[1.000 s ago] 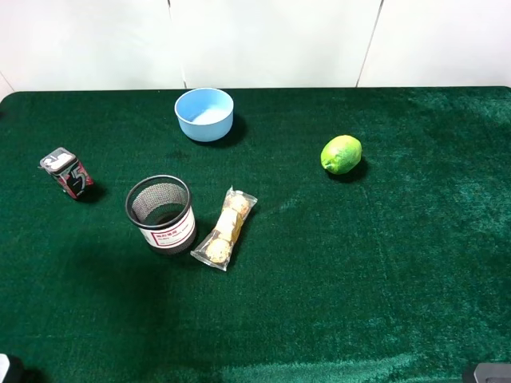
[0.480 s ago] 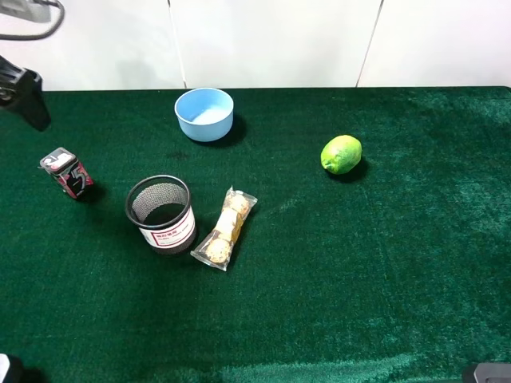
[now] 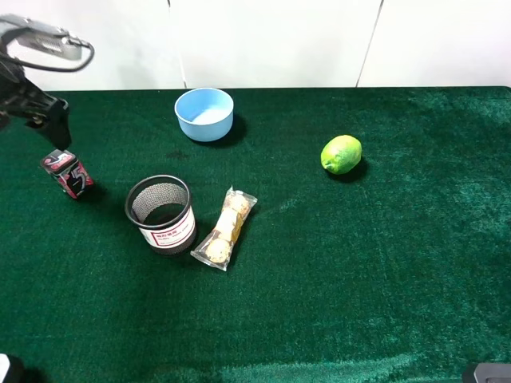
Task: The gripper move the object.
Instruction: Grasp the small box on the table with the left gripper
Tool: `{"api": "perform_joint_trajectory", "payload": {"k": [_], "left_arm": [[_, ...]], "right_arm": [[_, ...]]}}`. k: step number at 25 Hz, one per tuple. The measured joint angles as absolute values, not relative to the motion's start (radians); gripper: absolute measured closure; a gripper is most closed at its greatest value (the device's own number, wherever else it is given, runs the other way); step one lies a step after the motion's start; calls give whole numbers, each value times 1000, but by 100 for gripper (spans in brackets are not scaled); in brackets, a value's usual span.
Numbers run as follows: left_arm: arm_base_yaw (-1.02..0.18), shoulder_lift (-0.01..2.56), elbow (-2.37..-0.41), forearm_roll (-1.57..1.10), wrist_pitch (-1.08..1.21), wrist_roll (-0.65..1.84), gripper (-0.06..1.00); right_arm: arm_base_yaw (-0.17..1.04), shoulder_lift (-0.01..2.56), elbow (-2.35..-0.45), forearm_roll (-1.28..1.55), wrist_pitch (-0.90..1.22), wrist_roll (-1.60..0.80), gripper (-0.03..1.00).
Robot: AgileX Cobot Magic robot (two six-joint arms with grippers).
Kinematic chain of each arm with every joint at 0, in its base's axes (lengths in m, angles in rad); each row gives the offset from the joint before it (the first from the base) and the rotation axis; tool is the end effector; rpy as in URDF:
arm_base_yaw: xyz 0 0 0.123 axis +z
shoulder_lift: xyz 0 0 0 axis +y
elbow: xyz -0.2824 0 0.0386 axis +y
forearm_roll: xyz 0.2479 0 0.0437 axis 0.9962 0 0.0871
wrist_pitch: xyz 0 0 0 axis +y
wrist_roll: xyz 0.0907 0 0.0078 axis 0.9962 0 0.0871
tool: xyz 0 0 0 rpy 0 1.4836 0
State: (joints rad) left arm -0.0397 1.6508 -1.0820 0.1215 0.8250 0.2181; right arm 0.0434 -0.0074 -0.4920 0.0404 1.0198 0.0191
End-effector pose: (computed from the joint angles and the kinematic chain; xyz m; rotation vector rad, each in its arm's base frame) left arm 0.3174 -0.0045 0.2172 0.4712 2.8436 0.1780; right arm -0.0036 0.0030 0.2783 -0.0252 2.0043 0.0881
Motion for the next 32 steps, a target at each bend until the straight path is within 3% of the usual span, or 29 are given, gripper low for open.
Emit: {"api": "perform_joint_trajectory", "payload": {"k": [32], "left_arm": [[-40, 1953, -1074, 95, 664, 304, -5]], "right_arm": [[43, -7, -492, 40, 1019, 19, 28]]}}
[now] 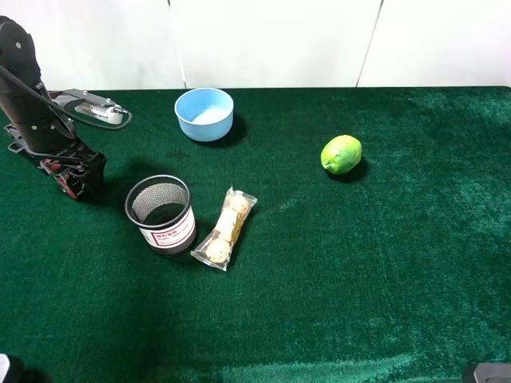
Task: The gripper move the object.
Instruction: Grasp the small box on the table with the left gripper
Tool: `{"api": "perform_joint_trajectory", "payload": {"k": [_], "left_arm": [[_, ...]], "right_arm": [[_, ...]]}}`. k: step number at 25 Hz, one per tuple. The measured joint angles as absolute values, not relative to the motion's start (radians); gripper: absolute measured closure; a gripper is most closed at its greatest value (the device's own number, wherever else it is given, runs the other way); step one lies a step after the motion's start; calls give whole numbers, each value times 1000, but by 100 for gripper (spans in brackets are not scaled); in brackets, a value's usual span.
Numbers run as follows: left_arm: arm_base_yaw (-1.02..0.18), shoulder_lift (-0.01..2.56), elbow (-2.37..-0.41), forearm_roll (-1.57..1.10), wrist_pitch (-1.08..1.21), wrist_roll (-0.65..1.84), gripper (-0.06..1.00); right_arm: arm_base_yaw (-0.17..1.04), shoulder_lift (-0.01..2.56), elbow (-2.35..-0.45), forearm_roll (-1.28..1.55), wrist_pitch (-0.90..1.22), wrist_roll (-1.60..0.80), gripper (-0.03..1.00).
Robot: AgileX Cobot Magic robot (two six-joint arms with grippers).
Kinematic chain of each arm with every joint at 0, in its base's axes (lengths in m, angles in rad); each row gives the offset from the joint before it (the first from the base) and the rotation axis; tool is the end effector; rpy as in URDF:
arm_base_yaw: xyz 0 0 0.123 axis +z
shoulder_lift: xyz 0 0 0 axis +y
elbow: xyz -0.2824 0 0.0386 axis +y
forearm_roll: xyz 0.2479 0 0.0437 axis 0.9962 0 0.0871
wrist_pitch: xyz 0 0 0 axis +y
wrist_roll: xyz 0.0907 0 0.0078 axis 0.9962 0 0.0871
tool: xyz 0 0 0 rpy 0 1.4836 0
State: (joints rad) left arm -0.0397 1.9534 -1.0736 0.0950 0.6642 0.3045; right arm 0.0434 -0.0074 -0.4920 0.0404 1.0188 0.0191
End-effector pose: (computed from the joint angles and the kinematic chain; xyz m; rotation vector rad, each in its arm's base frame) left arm 0.3433 -0.0083 0.1171 0.6262 2.9694 0.1174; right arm -0.0035 0.0030 0.2784 -0.0252 2.0033 0.0881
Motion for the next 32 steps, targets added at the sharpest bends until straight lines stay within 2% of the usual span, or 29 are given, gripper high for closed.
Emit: {"api": "perform_joint_trajectory", "payload": {"k": [7, 11, 15, 20, 32], "left_arm": [[-40, 1953, -1056, 95, 644, 307, -5], [-40, 1953, -1056, 95, 643, 308, 1], [-40, 1953, -1056, 95, 642, 309, 16], [-40, 1953, -1056, 95, 642, 310, 47], [-40, 1953, -1056, 95, 642, 311, 47]], "right_arm": [[43, -7, -492, 40, 1019, 19, 28], [43, -7, -492, 40, 1020, 19, 28], [43, -7, -492, 40, 1020, 19, 28], [43, -7, -492, 40, 1020, 19, 28], [43, -7, -492, 40, 1019, 19, 28]]}}
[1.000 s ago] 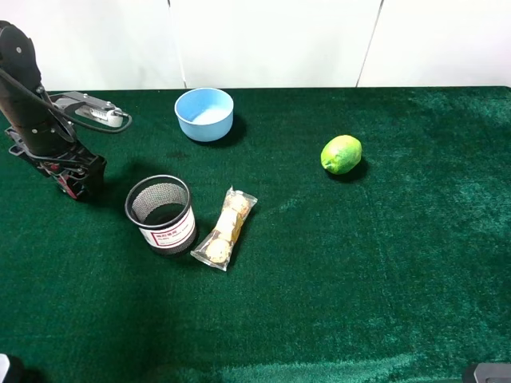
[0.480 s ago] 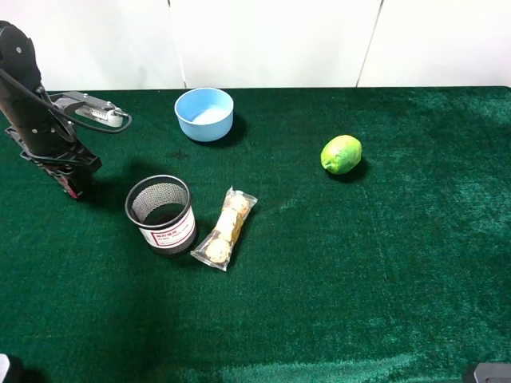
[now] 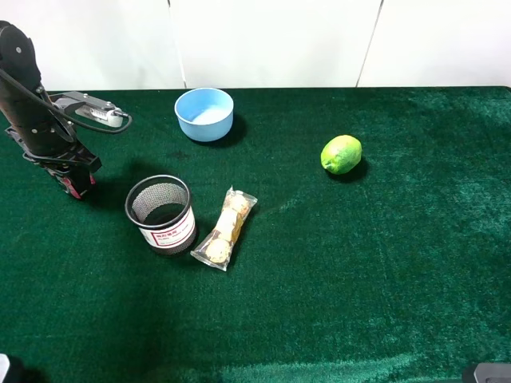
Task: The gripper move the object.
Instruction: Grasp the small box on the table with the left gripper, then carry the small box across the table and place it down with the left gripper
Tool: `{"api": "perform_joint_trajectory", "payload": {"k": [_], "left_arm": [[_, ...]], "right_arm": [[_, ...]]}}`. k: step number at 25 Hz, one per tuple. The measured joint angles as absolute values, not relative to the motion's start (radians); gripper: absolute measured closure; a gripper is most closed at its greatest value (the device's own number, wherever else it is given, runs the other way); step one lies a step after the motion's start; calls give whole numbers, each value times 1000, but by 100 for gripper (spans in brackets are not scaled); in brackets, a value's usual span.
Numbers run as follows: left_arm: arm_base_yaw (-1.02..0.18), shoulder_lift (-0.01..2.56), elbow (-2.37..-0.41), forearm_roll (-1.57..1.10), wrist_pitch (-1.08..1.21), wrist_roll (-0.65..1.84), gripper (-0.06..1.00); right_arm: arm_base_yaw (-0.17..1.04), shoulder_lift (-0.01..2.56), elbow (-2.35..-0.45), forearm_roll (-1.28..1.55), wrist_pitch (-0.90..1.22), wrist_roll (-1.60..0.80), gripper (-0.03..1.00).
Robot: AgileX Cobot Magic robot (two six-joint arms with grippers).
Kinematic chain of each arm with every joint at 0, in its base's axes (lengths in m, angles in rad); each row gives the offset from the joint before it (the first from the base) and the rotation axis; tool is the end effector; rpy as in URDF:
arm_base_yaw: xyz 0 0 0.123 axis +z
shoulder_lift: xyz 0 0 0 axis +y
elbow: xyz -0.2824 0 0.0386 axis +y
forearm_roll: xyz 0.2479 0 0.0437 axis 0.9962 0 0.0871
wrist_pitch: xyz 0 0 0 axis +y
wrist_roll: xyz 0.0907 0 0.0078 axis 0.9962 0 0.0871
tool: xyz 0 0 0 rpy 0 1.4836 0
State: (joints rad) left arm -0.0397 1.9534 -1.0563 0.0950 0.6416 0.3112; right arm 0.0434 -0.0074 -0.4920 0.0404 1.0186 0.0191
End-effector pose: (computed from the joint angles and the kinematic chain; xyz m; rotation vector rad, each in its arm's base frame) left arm 0.3409 -0.0084 0.1139 0.6369 2.9619 0.1166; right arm -0.0035 0.0030 0.2784 -0.0252 2.0031 0.0881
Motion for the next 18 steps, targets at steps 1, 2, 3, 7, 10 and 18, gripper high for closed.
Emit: {"api": "perform_joint_trajectory", "payload": {"k": [1, 2, 3, 7, 10, 18], "left_arm": [[-40, 1953, -1056, 95, 642, 311, 47], [-40, 1953, -1056, 95, 642, 311, 47], [-40, 1953, -1056, 96, 642, 311, 47], [-40, 1945, -1072, 96, 671, 311, 47], [-40, 1917, -1095, 97, 715, 311, 47], [-40, 1882, -1185, 96, 869, 311, 47]], "right_arm": [[43, -7, -492, 40, 1019, 19, 28], [43, -7, -492, 40, 1019, 19, 28], [43, -7, -492, 40, 1019, 19, 28], [43, -7, -492, 40, 1019, 19, 28], [43, -7, -492, 40, 1019, 19, 28], [43, -7, -492, 40, 1019, 19, 28]]}}
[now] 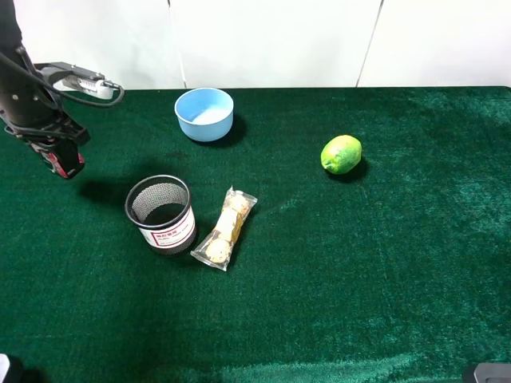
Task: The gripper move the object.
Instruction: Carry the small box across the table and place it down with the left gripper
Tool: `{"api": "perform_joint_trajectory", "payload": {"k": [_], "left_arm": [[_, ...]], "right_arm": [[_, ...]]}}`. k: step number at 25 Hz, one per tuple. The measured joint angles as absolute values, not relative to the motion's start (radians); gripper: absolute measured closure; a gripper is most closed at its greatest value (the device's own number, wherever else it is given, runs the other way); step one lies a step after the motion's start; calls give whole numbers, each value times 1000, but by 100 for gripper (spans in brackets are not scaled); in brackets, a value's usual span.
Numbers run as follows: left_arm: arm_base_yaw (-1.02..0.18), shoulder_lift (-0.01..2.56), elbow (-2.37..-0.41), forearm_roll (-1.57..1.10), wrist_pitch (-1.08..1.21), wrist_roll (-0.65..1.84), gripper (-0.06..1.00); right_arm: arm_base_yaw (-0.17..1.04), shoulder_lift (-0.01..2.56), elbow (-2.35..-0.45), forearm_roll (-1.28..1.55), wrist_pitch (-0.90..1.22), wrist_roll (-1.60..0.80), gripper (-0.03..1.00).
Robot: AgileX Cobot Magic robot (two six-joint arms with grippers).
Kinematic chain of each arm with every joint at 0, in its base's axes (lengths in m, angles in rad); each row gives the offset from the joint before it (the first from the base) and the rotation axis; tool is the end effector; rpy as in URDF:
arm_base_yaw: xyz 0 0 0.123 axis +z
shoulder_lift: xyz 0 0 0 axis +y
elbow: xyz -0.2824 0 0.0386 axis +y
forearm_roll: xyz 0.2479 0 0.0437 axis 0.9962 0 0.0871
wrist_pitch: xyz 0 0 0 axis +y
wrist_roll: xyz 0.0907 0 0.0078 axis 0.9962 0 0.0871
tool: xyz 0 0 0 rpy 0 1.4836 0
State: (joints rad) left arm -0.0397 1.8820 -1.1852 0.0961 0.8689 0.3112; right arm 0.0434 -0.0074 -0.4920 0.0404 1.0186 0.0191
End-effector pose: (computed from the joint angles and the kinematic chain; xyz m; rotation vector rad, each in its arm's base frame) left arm 0.3498 -0.0072 0.1640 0.6218 2.9937 0.1346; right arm -0.0035 0.0030 0.2784 -0.0252 2.0031 0.0881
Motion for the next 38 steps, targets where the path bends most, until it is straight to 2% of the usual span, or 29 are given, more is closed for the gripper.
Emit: {"api": "perform_joint_trajectory", "payload": {"k": [15, 38], "left_arm": [[-88, 1881, -1385, 84, 1099, 268, 47], [-344, 1947, -1716, 111, 1161, 152, 47]], "right_arm": [[43, -7, -492, 40, 1020, 19, 28], [43, -7, -492, 40, 1019, 19, 28]]}}
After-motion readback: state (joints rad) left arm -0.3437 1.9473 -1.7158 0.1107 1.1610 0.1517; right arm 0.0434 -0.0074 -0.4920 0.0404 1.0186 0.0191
